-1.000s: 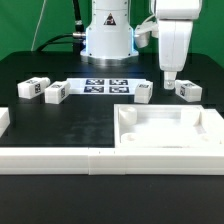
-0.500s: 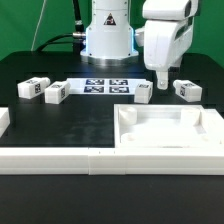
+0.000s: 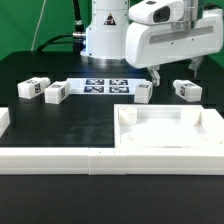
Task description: Assemble one leg
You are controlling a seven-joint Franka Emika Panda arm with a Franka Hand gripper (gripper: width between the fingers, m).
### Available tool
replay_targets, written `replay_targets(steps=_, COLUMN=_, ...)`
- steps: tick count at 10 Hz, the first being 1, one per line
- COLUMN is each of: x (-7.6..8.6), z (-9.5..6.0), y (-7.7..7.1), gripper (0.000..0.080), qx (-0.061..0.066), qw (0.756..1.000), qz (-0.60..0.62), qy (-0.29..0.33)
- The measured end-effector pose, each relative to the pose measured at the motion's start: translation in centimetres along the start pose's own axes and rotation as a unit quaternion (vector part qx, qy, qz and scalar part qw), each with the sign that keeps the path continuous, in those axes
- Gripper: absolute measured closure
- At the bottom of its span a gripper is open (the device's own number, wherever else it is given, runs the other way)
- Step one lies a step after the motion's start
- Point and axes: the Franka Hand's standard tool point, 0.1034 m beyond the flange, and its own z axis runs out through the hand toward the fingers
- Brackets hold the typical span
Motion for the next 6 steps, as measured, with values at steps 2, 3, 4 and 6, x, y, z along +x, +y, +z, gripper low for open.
replay_targets(steps=2, x=-0.5, z=0.4, y=-2.0, gripper=0.015, qx=0.004, qw=0.997, qz=0.08, qy=-0.006)
replay_targets(steps=3, x=-0.5, z=0.5, y=-2.6, gripper=0.015, qx=0.007, qw=0.993, qz=0.118, qy=-0.007)
replay_targets(steps=4, x=-0.6, z=0.5, y=-2.5, gripper=0.015, qx=0.007, qw=0.993, qz=0.115, qy=-0.012)
replay_targets(steps=6, x=-0.5, z=0.5, y=-2.5, gripper=0.015, qx=0.006, qw=0.993, qz=0.113, qy=-0.023)
